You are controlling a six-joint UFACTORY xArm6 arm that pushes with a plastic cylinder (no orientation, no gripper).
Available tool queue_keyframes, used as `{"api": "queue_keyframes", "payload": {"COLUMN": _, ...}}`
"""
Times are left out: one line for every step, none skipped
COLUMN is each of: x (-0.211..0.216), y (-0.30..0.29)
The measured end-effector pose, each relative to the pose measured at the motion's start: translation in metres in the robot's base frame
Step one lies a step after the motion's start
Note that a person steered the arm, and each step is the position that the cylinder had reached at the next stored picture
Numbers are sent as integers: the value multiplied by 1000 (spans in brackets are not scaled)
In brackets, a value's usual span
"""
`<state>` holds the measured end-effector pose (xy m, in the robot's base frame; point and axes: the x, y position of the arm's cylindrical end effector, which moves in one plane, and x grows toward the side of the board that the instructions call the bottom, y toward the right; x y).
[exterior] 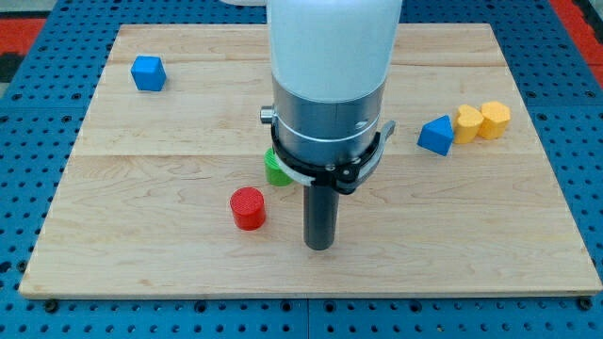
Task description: Push the green circle towards the bottom right side of the green star
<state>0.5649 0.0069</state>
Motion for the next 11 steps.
{"api": "queue_keyframes", "payload": {"x": -30, "y": -32}}
{"api": "queue_keyframes", "payload": {"x": -82, "y": -46}}
{"api": "queue_keyframes", "payload": {"x": -122, "y": -51}}
{"api": "queue_keyframes", "payload": {"x": -123, "y": -51}}
{"api": "queue_keyframes", "payload": {"x": -123, "y": -51}}
{"api": "queue_keyframes", "payload": {"x": -124, "y": -26}}
{"api": "queue_keyframes", "payload": {"x": -135, "y": 29}}
{"api": "queue_keyframes", "payload": {"x": -148, "y": 69}}
{"api": "queue_keyframes", "payload": {"x": -148, "y": 70}}
{"api": "queue_keyframes", "payload": {"x": -141, "y": 43}}
{"api": "queue_keyframes", "payload": {"x": -136, "y": 1}}
